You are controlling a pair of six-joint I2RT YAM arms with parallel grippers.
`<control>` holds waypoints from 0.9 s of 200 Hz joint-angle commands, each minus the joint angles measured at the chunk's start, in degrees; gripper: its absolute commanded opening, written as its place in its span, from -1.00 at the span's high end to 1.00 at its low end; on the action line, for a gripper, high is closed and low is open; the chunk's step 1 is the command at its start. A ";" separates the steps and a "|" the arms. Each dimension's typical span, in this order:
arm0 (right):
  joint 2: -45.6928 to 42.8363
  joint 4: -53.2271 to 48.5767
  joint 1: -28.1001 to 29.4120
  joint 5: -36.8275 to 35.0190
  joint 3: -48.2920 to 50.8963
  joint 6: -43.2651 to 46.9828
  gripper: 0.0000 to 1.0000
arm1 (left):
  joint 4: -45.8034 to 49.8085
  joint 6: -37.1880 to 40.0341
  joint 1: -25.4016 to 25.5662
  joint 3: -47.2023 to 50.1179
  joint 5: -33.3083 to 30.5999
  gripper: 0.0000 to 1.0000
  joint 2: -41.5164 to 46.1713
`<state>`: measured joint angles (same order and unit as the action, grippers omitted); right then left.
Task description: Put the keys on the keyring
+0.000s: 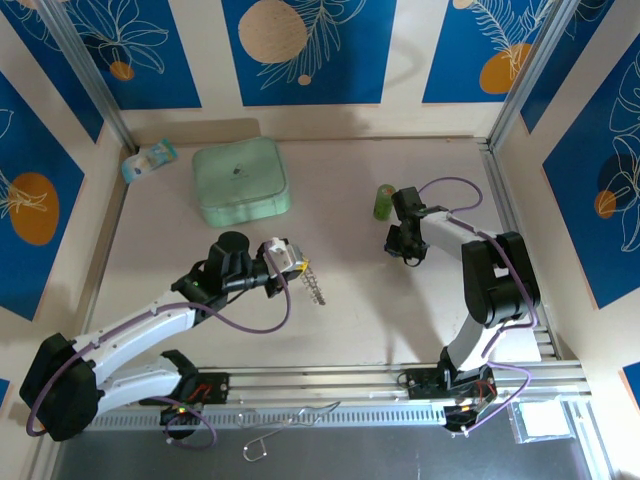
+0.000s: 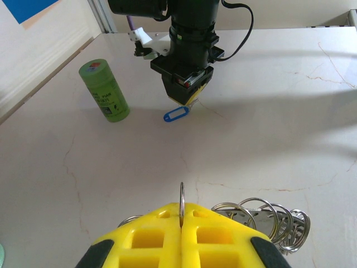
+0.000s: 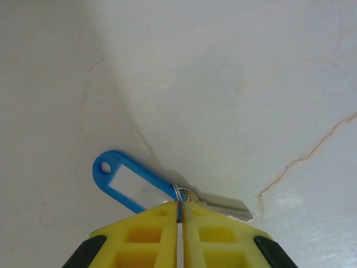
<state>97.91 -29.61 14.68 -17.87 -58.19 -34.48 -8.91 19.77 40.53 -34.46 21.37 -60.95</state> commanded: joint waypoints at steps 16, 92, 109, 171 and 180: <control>1.62 -0.81 0.37 -0.15 -1.68 0.60 0.68 | -0.58 0.19 0.40 -3.01 1.54 1.00 -0.14; -4.43 -1.59 2.14 -2.42 -0.53 1.55 1.00 | -0.04 -0.60 0.42 -3.07 0.05 1.00 0.52; -8.30 -2.76 3.81 -4.00 -0.17 2.27 1.00 | -0.47 -1.26 0.38 -2.73 -1.04 1.00 0.83; -23.74 -4.54 14.11 -9.52 0.74 12.86 1.00 | -2.95 -2.93 0.42 -1.14 -7.18 1.00 2.65; -26.01 -3.00 15.79 -7.25 1.33 16.53 1.00 | -3.09 -3.01 0.35 -0.98 -8.29 1.00 2.91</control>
<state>77.01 -32.95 27.00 -25.41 -58.26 -26.61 -8.19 18.11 40.53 -35.51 16.56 -60.12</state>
